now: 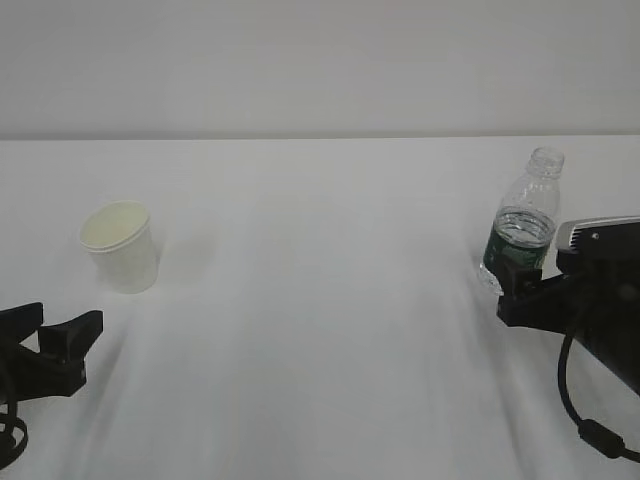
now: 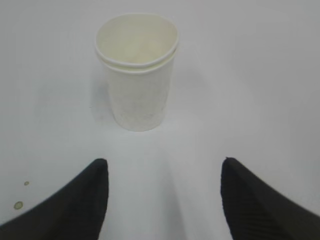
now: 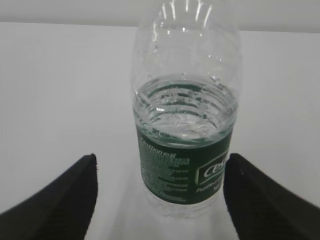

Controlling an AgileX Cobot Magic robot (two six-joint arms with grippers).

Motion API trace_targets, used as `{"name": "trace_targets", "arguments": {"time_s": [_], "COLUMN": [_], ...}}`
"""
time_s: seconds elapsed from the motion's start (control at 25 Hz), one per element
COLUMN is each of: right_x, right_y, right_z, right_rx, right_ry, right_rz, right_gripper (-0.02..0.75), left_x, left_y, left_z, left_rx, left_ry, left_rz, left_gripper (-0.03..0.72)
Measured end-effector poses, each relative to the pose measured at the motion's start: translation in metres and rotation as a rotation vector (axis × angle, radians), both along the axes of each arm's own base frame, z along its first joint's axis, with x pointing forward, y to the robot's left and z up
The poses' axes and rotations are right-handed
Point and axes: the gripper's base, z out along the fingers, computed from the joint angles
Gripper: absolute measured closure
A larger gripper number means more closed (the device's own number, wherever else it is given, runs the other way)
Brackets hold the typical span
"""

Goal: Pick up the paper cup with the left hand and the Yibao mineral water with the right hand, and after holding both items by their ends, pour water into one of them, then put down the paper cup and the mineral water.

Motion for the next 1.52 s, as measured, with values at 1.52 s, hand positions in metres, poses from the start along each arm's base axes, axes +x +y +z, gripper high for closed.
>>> {"name": "trace_targets", "arguments": {"time_s": [1.52], "right_x": [0.016], "right_y": [0.002], "right_z": [-0.027], "right_rx": [-0.019], "right_ry": [0.054], "right_rz": [-0.016], "right_gripper": [0.146], "left_x": [0.000], "left_y": [0.000], "left_z": [0.000], "left_rx": [0.000], "left_ry": [0.000], "left_rz": [0.000], "left_gripper": [0.186]}}
